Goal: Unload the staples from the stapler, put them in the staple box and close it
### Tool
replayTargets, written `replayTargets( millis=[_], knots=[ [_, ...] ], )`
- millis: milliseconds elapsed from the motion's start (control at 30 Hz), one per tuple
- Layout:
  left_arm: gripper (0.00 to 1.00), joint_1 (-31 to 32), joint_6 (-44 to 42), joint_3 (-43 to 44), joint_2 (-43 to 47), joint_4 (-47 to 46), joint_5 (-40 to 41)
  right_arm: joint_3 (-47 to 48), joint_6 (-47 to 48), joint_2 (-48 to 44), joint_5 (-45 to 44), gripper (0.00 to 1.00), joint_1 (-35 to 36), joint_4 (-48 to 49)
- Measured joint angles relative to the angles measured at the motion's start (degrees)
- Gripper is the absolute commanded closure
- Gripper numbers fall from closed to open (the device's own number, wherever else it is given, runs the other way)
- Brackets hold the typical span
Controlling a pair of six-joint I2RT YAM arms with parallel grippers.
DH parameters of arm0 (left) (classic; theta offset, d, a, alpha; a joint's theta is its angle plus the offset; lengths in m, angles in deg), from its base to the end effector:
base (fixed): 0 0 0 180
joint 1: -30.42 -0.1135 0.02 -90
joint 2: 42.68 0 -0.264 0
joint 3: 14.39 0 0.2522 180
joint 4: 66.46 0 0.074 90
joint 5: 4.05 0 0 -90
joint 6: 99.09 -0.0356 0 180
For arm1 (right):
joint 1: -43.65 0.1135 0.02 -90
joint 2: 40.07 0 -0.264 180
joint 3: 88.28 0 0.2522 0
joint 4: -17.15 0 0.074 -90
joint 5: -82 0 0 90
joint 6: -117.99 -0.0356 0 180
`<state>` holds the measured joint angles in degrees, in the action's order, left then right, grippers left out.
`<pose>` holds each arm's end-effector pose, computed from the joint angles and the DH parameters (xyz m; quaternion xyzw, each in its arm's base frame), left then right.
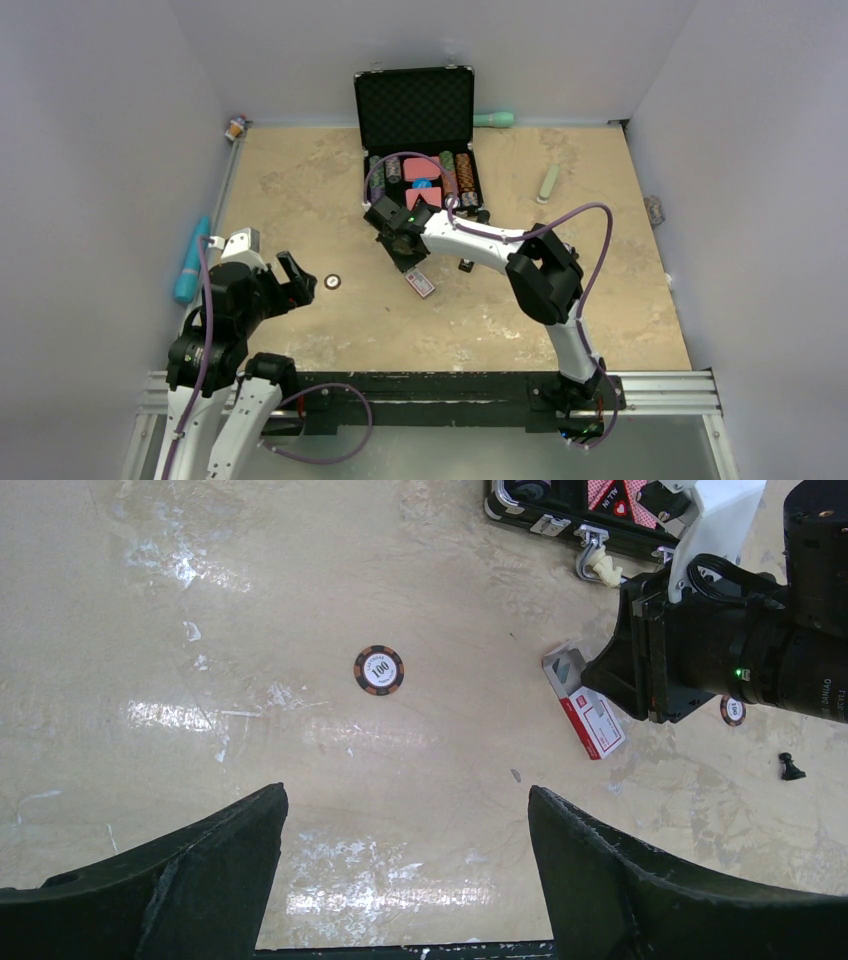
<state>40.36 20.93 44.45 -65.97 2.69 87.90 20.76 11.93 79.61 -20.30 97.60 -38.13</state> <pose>0.0731 -0.0116 0.3039 -0.1615 0.8663 -0.1473 0.4492 0.2668 0.3537 0.1970 -0.2946 0.9270 0.0331 0.2300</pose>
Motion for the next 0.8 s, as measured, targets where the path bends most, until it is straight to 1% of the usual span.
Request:
replayTargets(
  millis=[433,800],
  knots=[
    [0.07,0.0,0.0,0.0,0.0,0.0,0.0,0.0,-0.4,0.0,0.0,0.72,0.0,0.2],
    [0.07,0.0,0.0,0.0,0.0,0.0,0.0,0.2,-0.6,0.1,0.0,0.73,0.0,0.0]
  ],
)
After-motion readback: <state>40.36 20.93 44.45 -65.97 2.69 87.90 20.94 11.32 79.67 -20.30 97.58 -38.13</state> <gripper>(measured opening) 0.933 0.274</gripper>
